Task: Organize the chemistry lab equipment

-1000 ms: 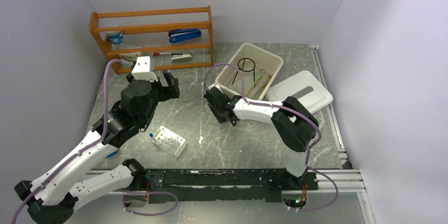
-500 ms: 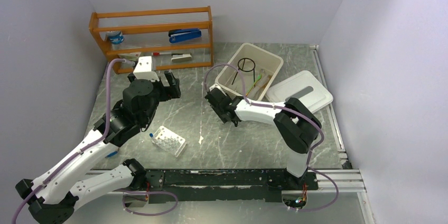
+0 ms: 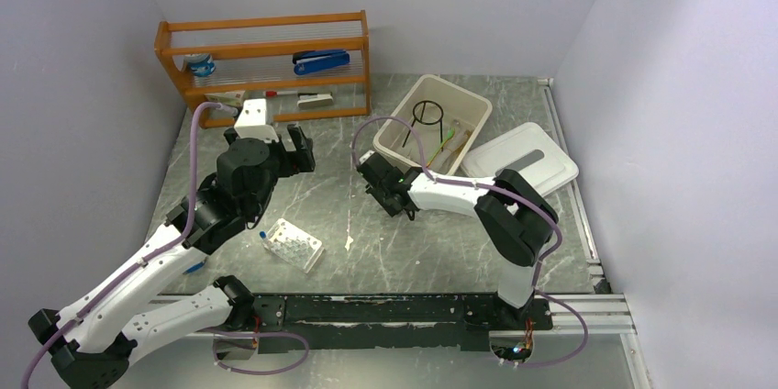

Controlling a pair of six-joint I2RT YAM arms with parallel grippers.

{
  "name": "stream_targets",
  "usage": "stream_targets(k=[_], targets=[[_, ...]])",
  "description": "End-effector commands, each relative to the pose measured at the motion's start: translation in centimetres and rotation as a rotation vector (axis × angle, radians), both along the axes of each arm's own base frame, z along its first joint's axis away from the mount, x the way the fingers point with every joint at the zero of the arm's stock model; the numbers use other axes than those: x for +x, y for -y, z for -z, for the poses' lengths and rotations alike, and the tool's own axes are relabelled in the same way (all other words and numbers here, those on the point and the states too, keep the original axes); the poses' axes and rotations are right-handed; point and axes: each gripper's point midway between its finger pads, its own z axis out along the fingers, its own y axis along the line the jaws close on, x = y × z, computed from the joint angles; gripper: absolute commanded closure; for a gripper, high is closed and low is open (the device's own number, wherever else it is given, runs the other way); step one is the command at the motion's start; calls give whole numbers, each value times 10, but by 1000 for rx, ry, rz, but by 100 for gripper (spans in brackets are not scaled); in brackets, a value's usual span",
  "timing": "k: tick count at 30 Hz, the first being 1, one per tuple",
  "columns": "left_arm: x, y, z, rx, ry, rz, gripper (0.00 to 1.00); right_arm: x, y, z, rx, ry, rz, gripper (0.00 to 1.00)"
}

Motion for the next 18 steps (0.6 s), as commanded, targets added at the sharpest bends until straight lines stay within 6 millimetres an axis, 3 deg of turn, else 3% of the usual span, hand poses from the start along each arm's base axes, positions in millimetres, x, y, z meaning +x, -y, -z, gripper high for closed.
stream_targets(k=[1,4,12,18], targets=[[0,1,1,-17,2,5,6,-23,1,16,-6,-120,-45,72],[-1,1,1,-20,2,7,6,-22,1,16,-6,-113,-41,75],[-1,-1,2,-25,2,-4,6,-14,-16,30,28,-122,-34,69],[-2,-3,0,-28,6,-10,6,-6,-27,31,57,-123,-31,84]])
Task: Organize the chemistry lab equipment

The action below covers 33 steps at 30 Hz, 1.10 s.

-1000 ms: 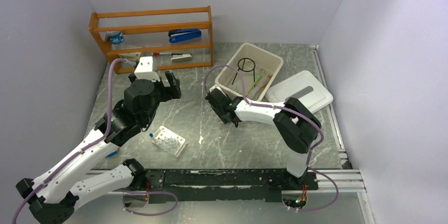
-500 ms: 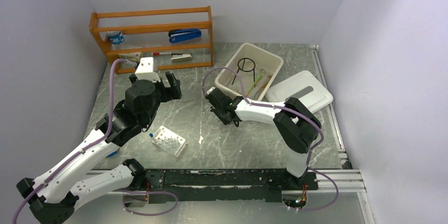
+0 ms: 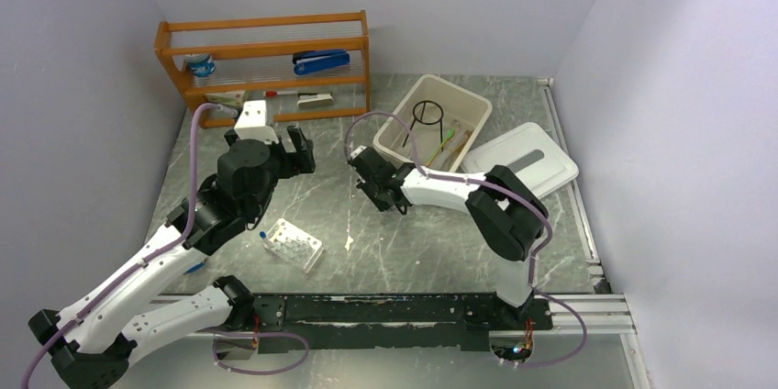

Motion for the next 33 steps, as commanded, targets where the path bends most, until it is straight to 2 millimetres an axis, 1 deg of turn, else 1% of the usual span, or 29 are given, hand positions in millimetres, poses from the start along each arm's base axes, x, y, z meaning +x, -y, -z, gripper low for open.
stream_targets(k=[1,3,6,11,17,19,21,24,27,28,30,33], targets=[[-1,-3,-4,-21,13,-8,6,-14,3,29,-25,-95,0,85],[-2,-2,-3,-25,10,-3,6,-11,2,25,-7,-77,12,86],[-2,1,2,-36,-1,4,6,-4,-6,6,72,-16,34,86],[-2,12,17,-66,-41,32,6,10,-26,-59,310,124,76,86],[-7,27,34,-143,-86,84,7,13,-46,-144,627,241,117,85],[-10,36,37,-175,-84,129,7,13,-49,-172,728,267,142,84],[-14,49,35,-204,-70,207,7,12,-52,-198,833,286,160,83],[-24,76,25,-241,-56,367,8,10,-54,-236,980,289,208,82],[-32,90,14,-278,-53,451,9,2,-53,-268,1117,276,227,81],[-35,94,11,-293,-51,477,10,0,-55,-274,1154,263,231,80],[-40,102,-1,-336,-20,533,11,-5,-57,-284,1205,237,225,80],[-40,109,-5,-363,-8,559,15,-10,-60,-292,1247,204,218,80]])
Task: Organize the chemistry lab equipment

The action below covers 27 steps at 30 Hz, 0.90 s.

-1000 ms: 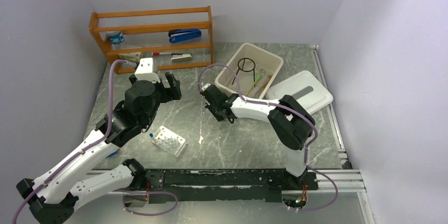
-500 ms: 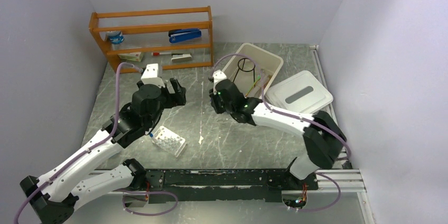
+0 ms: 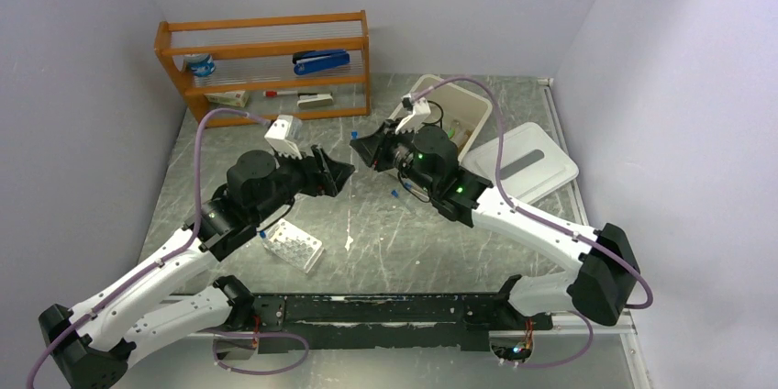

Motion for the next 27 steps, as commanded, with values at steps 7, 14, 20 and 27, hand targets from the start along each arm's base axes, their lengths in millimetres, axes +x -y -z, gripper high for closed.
stream_targets(k=[7,14,20,27], targets=[[-1,31,-31,-125,51,119,40,-18,-7,-32,181,-45,-84,79],[0,42,-31,-107,84,180,68,-22,-7,-32,195,-66,-112,79],[0,45,-26,-46,112,218,94,-22,-5,-30,194,-85,-111,77],[3,35,-13,60,121,202,95,-19,-8,-27,156,-159,-101,53]])
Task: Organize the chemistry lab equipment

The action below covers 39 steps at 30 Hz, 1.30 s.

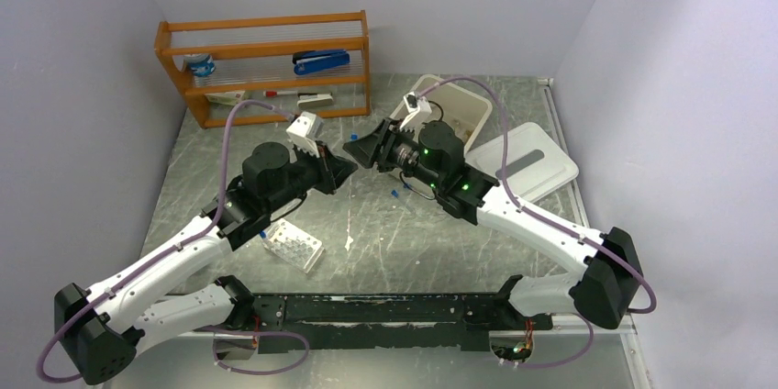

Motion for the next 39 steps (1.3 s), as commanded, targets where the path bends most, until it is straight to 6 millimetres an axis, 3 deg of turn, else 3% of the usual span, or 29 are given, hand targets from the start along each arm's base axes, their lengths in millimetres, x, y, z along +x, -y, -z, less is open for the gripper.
stream_targets(k=[1,12,23,24,27,28,30,32,35,39], targets=[[0,-3,-15,50,81,27,95,2,2,-11,-3,-32,12,53],[2,-11,-7,125,95,11,95,12,-1,-7,-52,-50,18,57],[4,-14,-3,143,86,0,95,14,-5,-4,-50,-47,-10,82],[3,-14,-3,141,80,0,90,15,-4,-3,-54,-41,-8,83],[11,-26,-7,151,70,-83,56,18,1,-6,-67,-1,10,84],[13,-31,-10,156,71,-116,49,20,3,-5,-80,17,24,84],[21,-49,-22,166,89,-222,37,26,7,-3,-117,56,49,84],[24,-69,-41,162,126,-316,34,30,9,2,-154,96,53,84],[24,-101,-84,134,201,-452,31,36,13,9,-198,173,98,85],[17,-132,-144,95,289,-562,28,29,3,13,-201,283,112,85]])
